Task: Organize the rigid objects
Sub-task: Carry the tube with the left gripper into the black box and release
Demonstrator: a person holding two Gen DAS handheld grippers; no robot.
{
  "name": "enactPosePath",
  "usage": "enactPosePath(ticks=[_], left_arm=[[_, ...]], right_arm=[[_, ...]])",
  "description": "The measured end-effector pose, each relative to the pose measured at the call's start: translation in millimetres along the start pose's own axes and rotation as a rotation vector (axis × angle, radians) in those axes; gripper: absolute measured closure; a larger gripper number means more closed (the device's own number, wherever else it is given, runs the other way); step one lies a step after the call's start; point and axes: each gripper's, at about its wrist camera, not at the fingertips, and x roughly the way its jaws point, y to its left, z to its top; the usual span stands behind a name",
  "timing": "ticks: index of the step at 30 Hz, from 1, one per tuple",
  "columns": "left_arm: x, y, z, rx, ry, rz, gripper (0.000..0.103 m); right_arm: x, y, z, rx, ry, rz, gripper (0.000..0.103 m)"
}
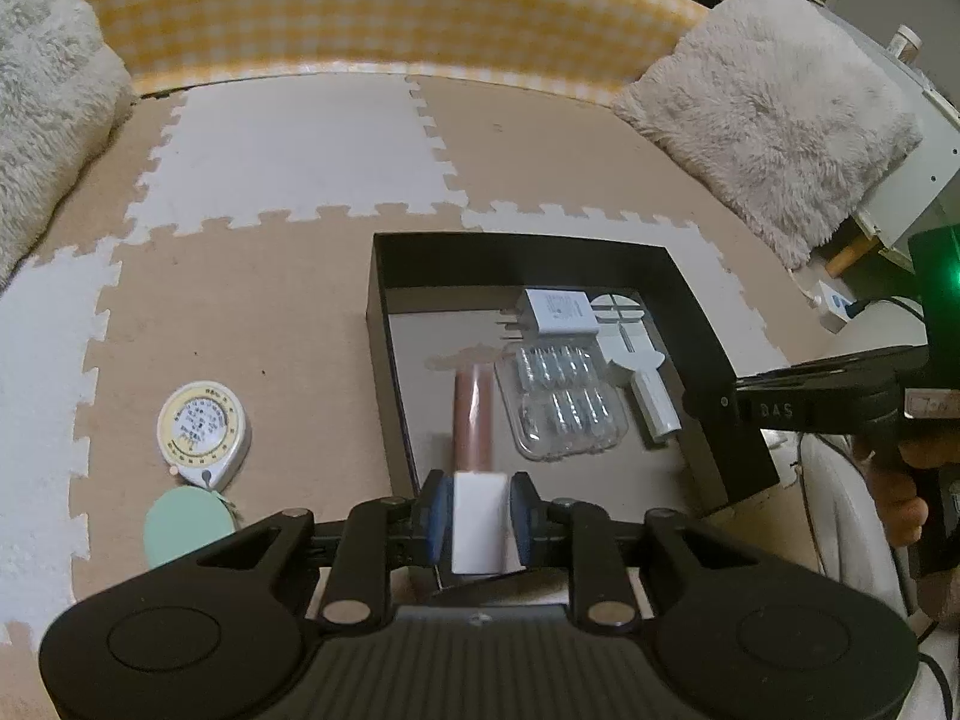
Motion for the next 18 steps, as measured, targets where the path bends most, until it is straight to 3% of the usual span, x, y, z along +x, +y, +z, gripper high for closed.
enactPosePath(ticks=[11,14,18], left_arm=[[-6.6,-7.4,-3.8,0.015,0.001,-0.031,0.057],[-9.1,-10.5,-4.7,0.024,-0.002,-0.046,0.047],[-14.3,-13.9,-5.9,0.043,-0.016,-0.039,0.023]], right_arm=[[0.2,-0.2,-0.1,-0.004,0.003,0.001,0.094],[0.2,-0.1,-0.2,-0.004,0.002,0.001,0.094],[0.3,-0.2,-0.1,-0.004,0.003,0.001,0.095]])
